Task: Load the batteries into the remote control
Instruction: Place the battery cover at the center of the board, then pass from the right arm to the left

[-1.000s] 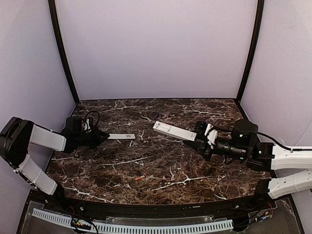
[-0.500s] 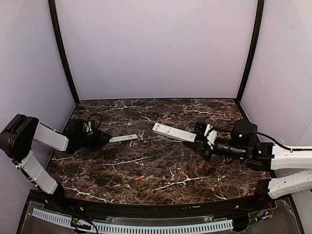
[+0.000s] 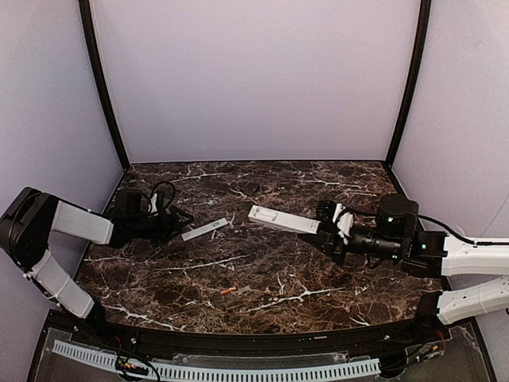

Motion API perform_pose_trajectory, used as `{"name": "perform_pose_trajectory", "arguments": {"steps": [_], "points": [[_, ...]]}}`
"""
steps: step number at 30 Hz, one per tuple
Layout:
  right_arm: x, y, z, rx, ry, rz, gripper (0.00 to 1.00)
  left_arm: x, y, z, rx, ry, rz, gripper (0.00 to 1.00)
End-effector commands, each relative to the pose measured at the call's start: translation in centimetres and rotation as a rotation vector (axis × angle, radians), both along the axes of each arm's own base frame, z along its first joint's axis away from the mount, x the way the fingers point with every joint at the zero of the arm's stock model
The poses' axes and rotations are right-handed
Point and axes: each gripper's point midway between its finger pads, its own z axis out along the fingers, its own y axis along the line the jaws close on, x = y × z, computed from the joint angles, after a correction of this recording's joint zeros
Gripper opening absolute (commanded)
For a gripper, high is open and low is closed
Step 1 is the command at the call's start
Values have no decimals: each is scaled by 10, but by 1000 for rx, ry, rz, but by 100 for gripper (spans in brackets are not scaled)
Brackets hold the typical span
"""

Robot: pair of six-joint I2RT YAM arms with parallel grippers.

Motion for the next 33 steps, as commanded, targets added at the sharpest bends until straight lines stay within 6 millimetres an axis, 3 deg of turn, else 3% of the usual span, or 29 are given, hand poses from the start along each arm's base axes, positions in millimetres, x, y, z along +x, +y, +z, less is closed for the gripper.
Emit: {"name": "perform_pose_trajectory", "arguments": {"steps": [1,5,8,9,10,13,19,23,28,33], "points": [[-8,6,16,29,18,67,0,-5,-10,65,-5,-283,-88,91],[-24,16,12,6,45,184,0,-25,-35,126,-20,-506,-241,95],[-32,23,10,-26,85,247,0,-53,-55,172,-26,-664,-376,95],[-36,24,12,-29,94,267,0,-61,-57,172,12,-687,-415,95],[-39,25,14,-30,99,287,0,-74,-63,191,15,-753,-449,96],[-46,25,21,-27,103,325,0,-107,-73,212,52,-887,-535,98],[-60,25,25,-71,144,402,0,-166,-109,214,41,-954,-794,99],[-64,26,24,-81,164,425,0,-193,-128,206,111,-977,-955,99],[-67,30,24,-98,193,452,0,-207,-147,196,235,-986,-1100,96],[-67,34,21,-120,199,457,0,-222,-164,184,282,-984,-1223,84]]}}
